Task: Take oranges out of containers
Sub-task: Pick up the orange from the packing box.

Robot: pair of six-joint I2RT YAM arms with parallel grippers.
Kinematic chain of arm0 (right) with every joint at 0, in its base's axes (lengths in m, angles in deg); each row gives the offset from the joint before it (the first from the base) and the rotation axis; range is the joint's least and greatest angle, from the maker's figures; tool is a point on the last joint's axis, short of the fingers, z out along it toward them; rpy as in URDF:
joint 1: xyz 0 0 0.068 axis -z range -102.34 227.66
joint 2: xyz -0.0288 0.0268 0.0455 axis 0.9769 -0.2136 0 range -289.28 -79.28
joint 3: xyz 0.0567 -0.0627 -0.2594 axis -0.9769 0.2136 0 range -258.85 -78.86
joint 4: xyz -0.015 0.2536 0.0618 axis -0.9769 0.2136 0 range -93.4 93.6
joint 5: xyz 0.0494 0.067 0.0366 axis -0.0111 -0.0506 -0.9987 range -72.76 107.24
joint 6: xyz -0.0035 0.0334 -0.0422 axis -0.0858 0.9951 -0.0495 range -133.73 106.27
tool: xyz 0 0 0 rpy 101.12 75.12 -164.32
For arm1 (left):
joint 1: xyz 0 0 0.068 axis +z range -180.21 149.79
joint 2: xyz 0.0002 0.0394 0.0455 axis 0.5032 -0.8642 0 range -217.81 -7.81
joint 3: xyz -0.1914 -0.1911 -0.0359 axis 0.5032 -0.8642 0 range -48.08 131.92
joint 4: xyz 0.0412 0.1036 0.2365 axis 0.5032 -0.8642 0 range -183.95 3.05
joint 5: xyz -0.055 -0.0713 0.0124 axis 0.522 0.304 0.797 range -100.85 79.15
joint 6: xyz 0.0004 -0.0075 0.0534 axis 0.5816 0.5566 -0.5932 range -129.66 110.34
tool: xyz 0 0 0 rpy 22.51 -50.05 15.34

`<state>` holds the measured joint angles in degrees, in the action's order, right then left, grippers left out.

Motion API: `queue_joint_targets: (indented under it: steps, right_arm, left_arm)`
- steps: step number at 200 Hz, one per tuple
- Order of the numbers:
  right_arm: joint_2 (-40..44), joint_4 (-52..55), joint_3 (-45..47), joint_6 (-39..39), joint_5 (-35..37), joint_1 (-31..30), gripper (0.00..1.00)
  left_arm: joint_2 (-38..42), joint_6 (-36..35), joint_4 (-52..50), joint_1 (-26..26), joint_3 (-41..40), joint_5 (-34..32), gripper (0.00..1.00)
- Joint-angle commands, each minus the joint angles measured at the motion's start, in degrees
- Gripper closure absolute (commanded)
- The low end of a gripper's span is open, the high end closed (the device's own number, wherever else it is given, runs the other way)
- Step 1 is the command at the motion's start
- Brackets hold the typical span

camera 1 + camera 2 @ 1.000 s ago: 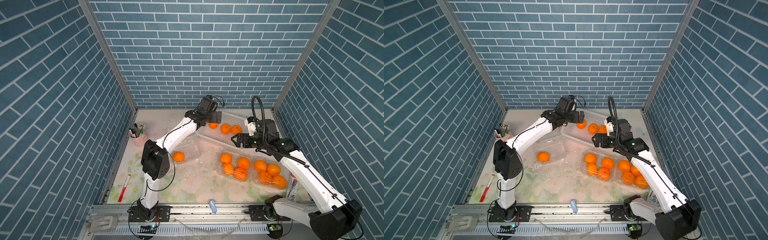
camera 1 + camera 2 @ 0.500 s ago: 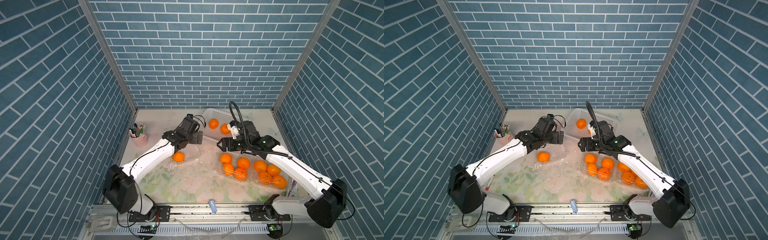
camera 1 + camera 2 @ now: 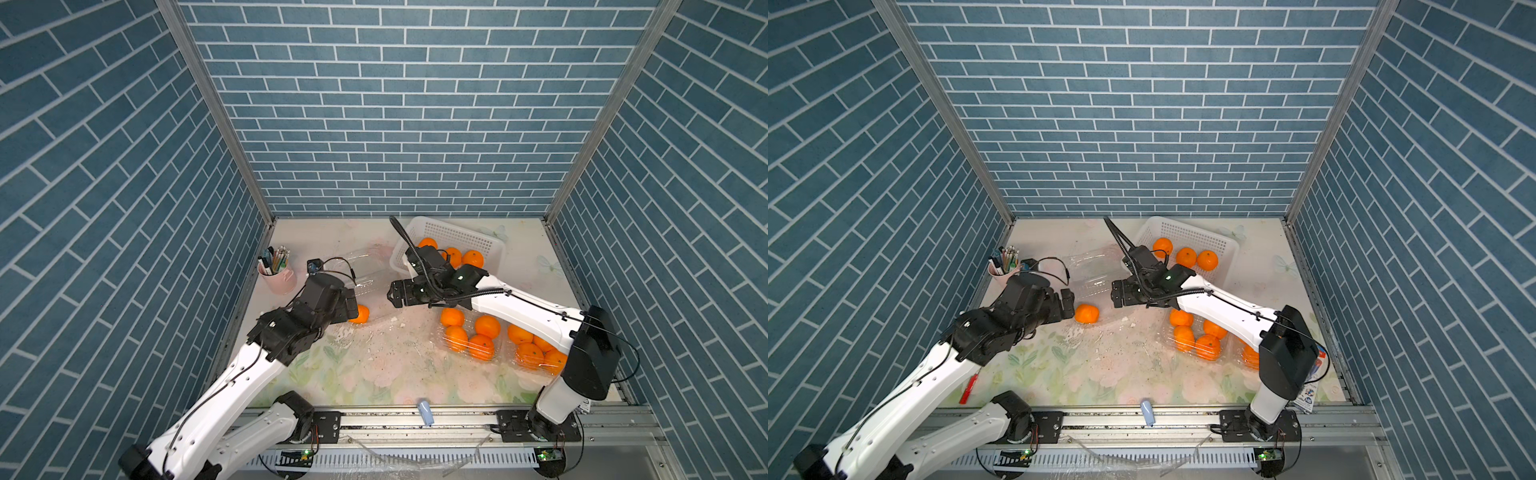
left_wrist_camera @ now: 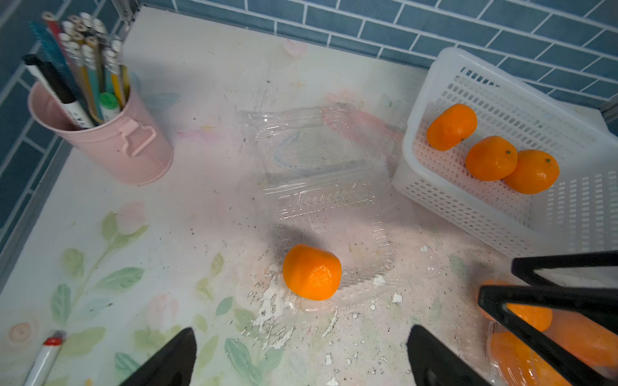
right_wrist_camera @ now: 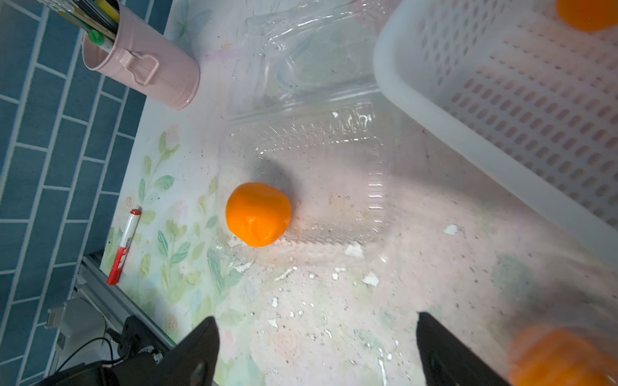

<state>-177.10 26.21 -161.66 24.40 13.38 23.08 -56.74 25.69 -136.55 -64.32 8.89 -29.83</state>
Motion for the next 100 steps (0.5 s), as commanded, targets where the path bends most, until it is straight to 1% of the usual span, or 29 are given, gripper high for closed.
queue_joint_targets:
  steps: [1,15,56,67,72,100]
  right_arm:
    - [-4.1,-0.2,-4.3,4.0,2.1,-1.8,0.12]
    - [-6.9,-0.1,-6.9,4.9,2.8,-2.8,0.13]
    - [-14.8,2.3,-14.5,7.2,4.0,-5.2,0.14]
    - [-16.4,3.1,-16.4,7.4,4.3,-5.8,0.14]
    - [-17.2,3.5,-17.3,7.6,4.4,-6.1,0.15]
    - [-21.7,7.3,-22.5,8.2,5.8,-7.5,0.15]
  left_arm:
    - [3.3,1.0,-8.6,0.3,0.9,-5.5,0.01]
    - [5.3,1.6,-11.2,0.4,0.7,-7.8,0.01]
    - [11.2,4.4,-14.8,0.8,-1.7,-11.8,0.01]
    - [12.0,4.7,-15.2,0.8,-2.3,-13.1,0.01]
    - [14.4,4.7,-15.2,0.7,-2.6,-13.7,0.01]
    - [18.9,4.0,-14.1,0.8,-4.4,-15.3,0.01]
